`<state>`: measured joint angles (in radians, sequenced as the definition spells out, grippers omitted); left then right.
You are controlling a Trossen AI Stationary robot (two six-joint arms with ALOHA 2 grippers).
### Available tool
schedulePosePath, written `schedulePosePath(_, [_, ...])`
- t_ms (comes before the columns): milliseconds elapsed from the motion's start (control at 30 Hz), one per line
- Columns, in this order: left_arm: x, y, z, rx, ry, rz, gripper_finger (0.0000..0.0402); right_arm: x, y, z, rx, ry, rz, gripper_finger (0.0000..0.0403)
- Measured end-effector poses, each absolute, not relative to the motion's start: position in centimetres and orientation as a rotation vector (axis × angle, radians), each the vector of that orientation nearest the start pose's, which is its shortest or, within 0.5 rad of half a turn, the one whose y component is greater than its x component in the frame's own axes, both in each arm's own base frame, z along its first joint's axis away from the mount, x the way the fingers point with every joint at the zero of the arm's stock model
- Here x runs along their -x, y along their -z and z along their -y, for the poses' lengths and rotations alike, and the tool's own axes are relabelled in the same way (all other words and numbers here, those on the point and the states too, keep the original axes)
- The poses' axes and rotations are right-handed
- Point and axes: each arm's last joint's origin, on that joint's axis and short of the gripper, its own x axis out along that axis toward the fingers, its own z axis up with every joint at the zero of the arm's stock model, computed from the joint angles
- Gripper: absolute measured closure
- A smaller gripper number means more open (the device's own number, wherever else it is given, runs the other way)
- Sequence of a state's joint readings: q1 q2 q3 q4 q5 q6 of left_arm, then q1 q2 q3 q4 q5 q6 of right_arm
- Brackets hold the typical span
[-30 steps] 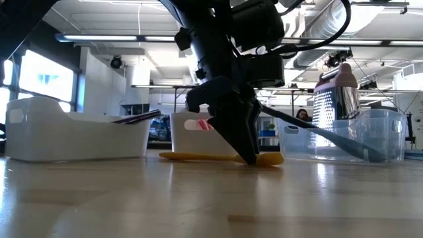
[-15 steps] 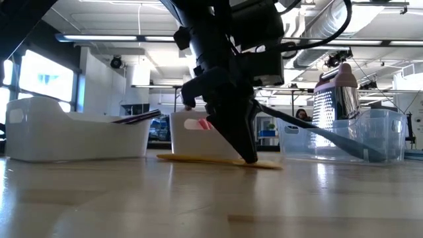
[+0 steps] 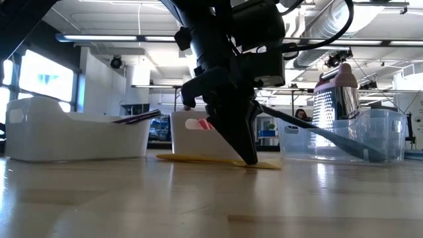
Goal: Pick & Place Kitchen Items
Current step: Put the yellow spatula into the right white bin
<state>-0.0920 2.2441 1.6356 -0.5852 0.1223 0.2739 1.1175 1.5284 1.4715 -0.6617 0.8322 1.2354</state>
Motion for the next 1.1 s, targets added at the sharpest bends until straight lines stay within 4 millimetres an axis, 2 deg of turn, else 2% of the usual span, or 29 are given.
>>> schedulePosePath(167, [-45.4, -12.6, 4.5, -0.221, 0.351, -1.168, 0.0402, -16.0, -35.5, -27.9, -0.589, 0.018, -0.494, 0.0046])
schedulePosePath(333, [-45.4, -12.6, 4.5, -0.222, 0.351, -1.167, 0.0402, -16.5, -34.0, -27.9, -0.483, 0.07, -0.534, 0.0046])
schedulePosePath(500, [-45.4, -12.6, 4.5, -0.222, 0.351, -1.165, 0.0402, -17.5, -31.3, -27.7, -0.148, 0.124, -0.62, 0.0063])
schedulePosePath(700, [-45.4, -12.6, 4.5, -0.222, 0.35, -1.165, 0.0401, -19.3, -26.6, -27.4, 0.339, 0.193, -0.79, 0.0103])
schedulePosePath(800, [-45.4, -12.6, 4.5, -0.221, 0.349, -1.165, 0.0401, -20.4, -24.5, -26.9, 0.504, 0.236, -0.879, 0.0125])
schedulePosePath(900, [-45.4, -12.6, 4.5, -0.213, 0.343, -1.165, 0.0401, -21.2, -24.1, -26.1, 0.58, 0.263, -0.913, 0.0147])
schedulePosePath(1100, [-45.4, -12.6, 4.5, -0.204, 0.349, -1.164, 0.0401, -22.8, -24.6, -24.4, 0.668, 0.259, -0.957, 0.0185])
